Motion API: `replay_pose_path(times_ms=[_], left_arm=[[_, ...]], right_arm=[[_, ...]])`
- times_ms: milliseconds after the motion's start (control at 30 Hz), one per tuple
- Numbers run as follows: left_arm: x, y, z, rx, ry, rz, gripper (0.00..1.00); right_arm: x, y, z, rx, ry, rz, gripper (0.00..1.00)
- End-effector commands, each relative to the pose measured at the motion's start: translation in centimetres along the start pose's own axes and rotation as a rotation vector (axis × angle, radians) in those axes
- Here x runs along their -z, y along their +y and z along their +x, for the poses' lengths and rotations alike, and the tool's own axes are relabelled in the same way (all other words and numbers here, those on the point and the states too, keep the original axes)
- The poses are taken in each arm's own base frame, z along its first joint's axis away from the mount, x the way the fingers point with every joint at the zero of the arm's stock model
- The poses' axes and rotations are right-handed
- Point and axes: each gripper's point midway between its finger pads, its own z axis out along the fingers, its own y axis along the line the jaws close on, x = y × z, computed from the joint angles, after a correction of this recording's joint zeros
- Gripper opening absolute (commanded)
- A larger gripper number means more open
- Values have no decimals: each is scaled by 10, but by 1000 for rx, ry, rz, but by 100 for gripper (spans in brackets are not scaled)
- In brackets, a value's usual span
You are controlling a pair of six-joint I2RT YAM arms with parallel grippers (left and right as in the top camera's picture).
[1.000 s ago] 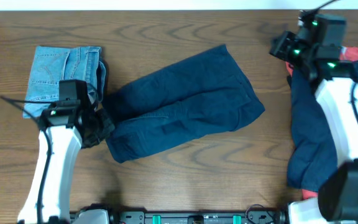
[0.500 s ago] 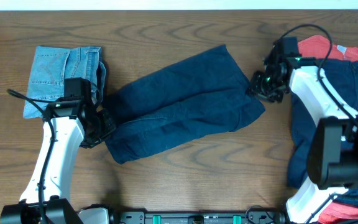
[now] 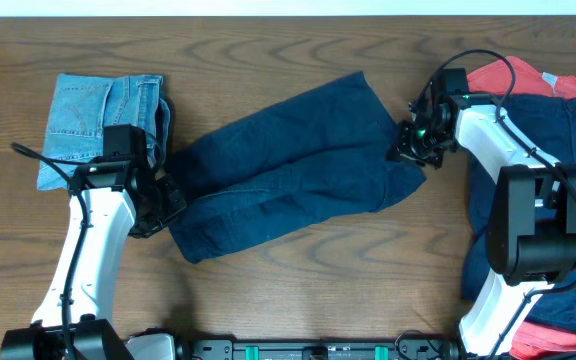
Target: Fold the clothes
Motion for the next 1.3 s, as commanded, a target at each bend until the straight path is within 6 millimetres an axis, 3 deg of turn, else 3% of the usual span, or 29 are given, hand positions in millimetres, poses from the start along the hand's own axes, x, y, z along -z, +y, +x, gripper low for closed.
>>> replay_pose_path(times_ms=[0,133,367,500,767,1000,1267], left_arm=[[-1,3,0,6,-1,-9,6],[0,4,3,7,11,-11,6],[2,-4,10,4,35,36,6],[2,-4,8,3,30,39,6],[8,-45,0,-24,20,256,6],[5,-39,-17,-52,-56,206,6],[-11,-46,-42,-63,-116,211,7]], right_arm=[[9,6,-6,10,-18,-32,1],[41,13,-19,0,-81,-110,1],[138,60,-42,103,-319,-229,1],[166,74,-52,116,-434,-235,1],[163,66,-75,48,-504,-191,1],[164,80,-93,101,-575,-224,1],[129,93,-123,79,-618,-243,1]])
